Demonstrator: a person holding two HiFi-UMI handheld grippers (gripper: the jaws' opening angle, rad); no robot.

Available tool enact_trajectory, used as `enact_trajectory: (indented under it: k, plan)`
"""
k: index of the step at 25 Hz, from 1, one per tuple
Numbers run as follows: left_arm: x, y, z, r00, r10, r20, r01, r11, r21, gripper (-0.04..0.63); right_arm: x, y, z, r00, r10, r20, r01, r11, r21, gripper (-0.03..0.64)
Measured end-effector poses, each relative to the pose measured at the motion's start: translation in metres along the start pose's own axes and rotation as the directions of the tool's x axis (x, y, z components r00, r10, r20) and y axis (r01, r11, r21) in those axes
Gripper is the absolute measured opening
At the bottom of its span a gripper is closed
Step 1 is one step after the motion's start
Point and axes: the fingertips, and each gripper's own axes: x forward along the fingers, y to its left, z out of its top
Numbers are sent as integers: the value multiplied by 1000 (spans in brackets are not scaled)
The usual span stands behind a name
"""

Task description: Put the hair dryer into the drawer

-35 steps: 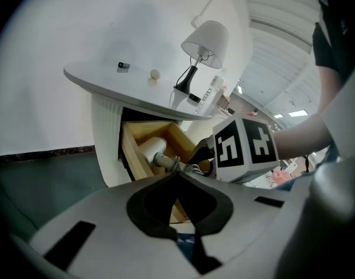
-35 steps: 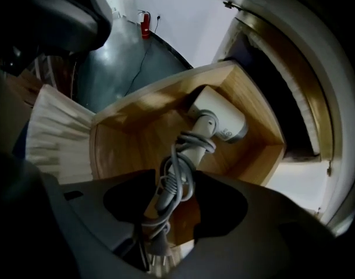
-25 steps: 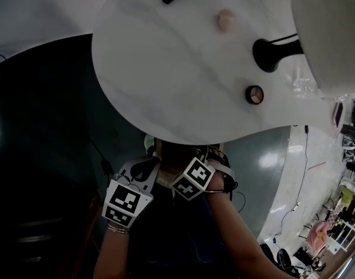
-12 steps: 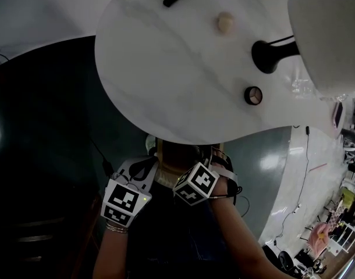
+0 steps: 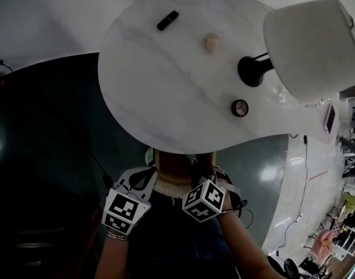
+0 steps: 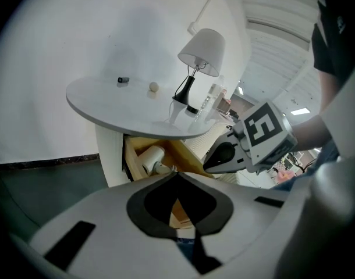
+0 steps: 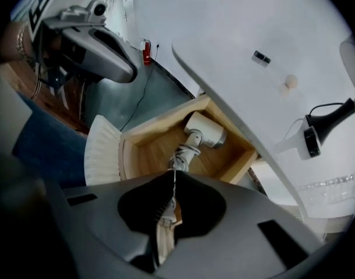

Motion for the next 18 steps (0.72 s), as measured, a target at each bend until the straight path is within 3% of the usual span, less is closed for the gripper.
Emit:
enact_trajectory:
  k: [11,18]
  plan:
    - [-16,-19,27,999,26,33,-26,999,17,15,-47,-3,16,978,110,175,-129,986,102,18]
    - [-34,-30,52,997,33,71,-36,999,37,15,-90,-18,34,948,108,301,-154,979,136,18]
